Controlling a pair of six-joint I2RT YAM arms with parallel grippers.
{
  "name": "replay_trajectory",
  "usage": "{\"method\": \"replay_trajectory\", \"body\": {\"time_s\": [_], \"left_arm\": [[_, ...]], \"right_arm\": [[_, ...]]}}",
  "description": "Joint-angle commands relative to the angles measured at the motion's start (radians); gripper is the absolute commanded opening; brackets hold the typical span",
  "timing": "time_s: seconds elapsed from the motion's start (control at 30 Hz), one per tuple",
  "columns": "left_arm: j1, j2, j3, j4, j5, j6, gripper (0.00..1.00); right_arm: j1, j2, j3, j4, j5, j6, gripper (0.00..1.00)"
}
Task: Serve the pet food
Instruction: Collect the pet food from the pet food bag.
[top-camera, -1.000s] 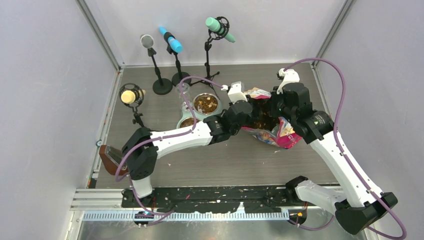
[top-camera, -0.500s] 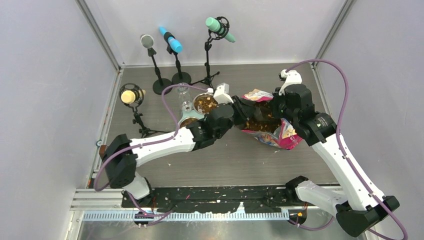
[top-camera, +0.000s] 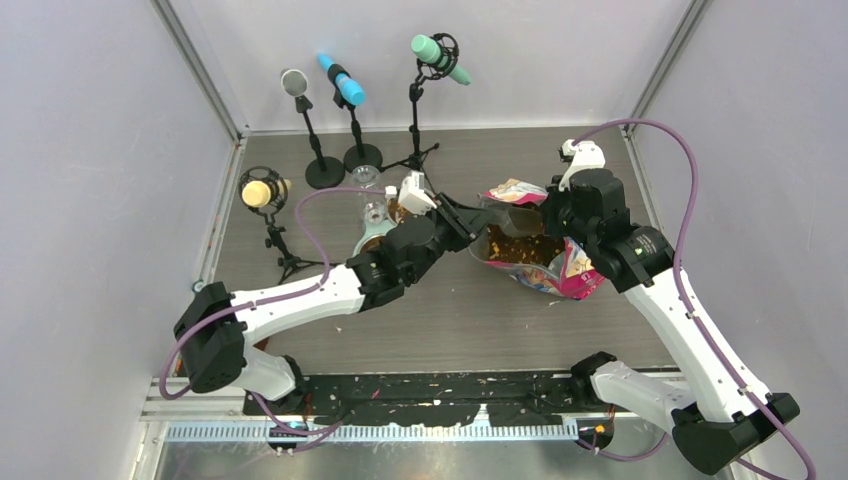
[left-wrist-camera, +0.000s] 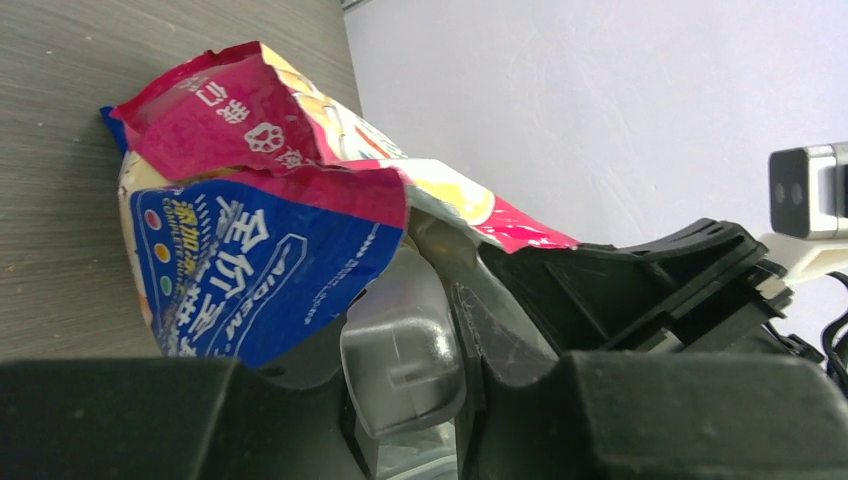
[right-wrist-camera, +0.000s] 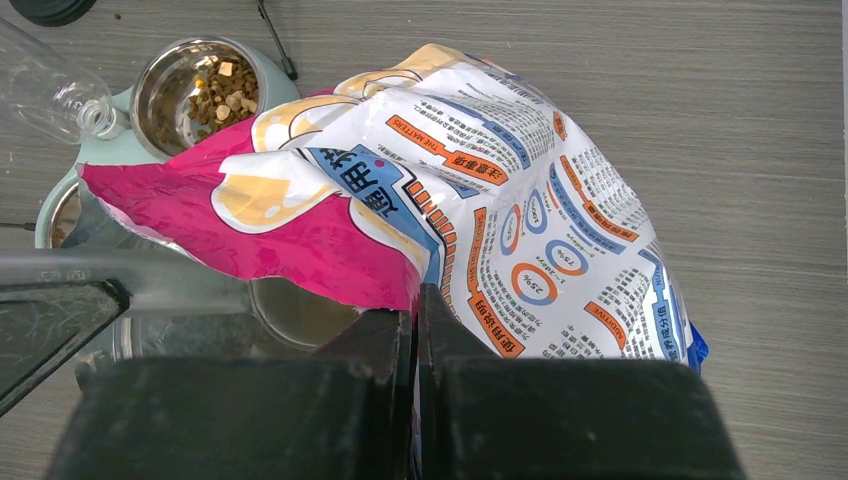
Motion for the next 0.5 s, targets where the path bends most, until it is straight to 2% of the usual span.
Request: {"method": "replay_trajectory", "body": {"time_s": [0.0,0.17,0.33,0.47], "left_arm": [[0.013,-0.059,-0.032,0.124,0.008,-0.039,0.0],[0.01,-0.025,0.026,0.01,0.006,0.059,0.0],[-0.018,0.082,0.154,-0.114,0.051,0.24,0.0],[-0.065,0.139,0.229,-0.173,0.0,0.364,0.0]], "right_arm": [[-0.002,-0.027,0.06,0.002,0.046,-0.003,0.05],[-0.002,-0.023,0.057,0.002,0.047,-0.002,0.05],[-0.002,-0.019,0.062,0.002,0.053,-0.004,0.05],[-0.002,-0.016,0.064,0.004,0.045,-0.002,0.05]]}}
